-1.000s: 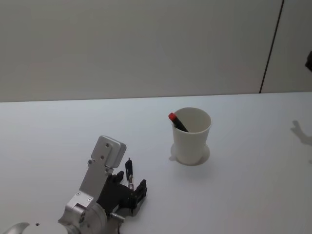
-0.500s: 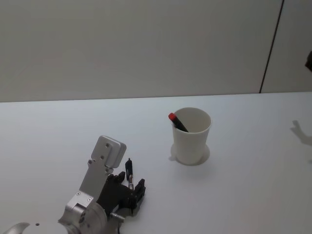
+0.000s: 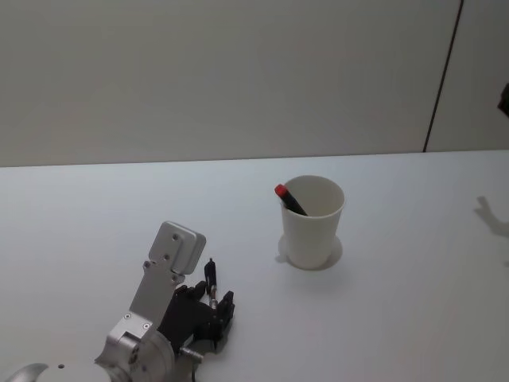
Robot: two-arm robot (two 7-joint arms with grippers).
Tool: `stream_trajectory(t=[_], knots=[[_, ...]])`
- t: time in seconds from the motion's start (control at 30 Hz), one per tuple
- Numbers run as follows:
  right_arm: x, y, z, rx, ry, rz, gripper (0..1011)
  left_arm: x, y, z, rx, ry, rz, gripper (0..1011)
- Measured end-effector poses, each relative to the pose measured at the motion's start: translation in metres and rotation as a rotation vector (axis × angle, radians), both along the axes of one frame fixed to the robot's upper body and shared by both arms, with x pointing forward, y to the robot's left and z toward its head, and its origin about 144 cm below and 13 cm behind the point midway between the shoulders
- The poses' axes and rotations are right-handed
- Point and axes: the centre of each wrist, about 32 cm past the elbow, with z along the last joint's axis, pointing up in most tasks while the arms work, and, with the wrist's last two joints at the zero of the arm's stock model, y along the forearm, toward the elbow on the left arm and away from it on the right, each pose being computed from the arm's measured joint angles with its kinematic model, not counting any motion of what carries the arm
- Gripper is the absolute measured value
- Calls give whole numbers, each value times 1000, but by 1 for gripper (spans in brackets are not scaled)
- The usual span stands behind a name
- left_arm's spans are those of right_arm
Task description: Place the pen into the pen holder.
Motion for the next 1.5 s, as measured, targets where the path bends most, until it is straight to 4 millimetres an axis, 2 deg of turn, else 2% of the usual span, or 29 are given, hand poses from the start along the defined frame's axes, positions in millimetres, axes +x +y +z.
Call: stream_trajectory(t=[1.5], knots=[[0,0,0,0,0,0,1002,0,0,0,1,0,1,154]])
